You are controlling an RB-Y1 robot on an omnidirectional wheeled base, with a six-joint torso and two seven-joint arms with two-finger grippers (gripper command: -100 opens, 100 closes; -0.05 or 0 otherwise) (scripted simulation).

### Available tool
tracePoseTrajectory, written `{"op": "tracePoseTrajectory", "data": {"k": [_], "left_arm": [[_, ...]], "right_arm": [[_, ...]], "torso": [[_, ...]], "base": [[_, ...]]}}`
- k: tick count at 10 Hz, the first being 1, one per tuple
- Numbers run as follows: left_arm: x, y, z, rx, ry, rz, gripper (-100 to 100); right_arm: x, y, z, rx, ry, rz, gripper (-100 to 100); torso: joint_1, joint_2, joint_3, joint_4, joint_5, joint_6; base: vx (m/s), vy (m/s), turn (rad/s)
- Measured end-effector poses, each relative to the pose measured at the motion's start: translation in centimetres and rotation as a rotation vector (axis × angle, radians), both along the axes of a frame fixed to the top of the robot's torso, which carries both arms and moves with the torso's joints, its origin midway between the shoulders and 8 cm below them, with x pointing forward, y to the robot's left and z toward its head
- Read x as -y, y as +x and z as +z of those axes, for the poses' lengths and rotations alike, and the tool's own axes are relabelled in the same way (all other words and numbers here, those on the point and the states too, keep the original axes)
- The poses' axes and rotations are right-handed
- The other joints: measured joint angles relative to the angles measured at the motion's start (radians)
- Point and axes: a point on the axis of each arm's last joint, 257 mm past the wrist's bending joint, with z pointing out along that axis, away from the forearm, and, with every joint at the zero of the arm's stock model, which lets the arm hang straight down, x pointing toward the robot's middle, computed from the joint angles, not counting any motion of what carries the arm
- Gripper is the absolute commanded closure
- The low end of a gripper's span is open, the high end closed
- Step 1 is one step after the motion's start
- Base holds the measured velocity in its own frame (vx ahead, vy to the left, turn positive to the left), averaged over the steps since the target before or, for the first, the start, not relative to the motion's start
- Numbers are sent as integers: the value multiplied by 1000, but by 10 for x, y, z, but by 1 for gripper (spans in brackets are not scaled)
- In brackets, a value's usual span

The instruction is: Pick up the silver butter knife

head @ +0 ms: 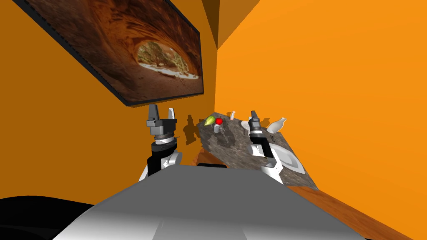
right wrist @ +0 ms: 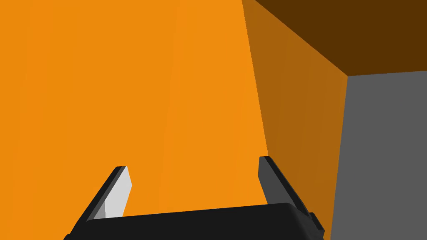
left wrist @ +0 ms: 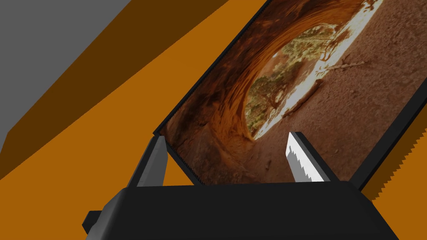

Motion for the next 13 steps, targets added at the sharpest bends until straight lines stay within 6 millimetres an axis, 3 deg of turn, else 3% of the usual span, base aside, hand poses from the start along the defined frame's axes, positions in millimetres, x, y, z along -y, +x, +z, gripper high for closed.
{"op": "tracePoseTrajectory", "data": {"k": [5, 13], "left_arm": [[0, 0, 0, 0, 0, 0, 0], [0, 0, 0, 0, 0, 0, 0]], "right_arm": [[18, 44, -23, -117, -28, -42, -100], [28, 115, -65, -338, -72, -84, -100]], "torso": [[0, -1, 0, 0, 0, 0], [1, -1, -1, 0, 0, 0]], "base": [[2, 0, -11], [7, 7, -6]]}}
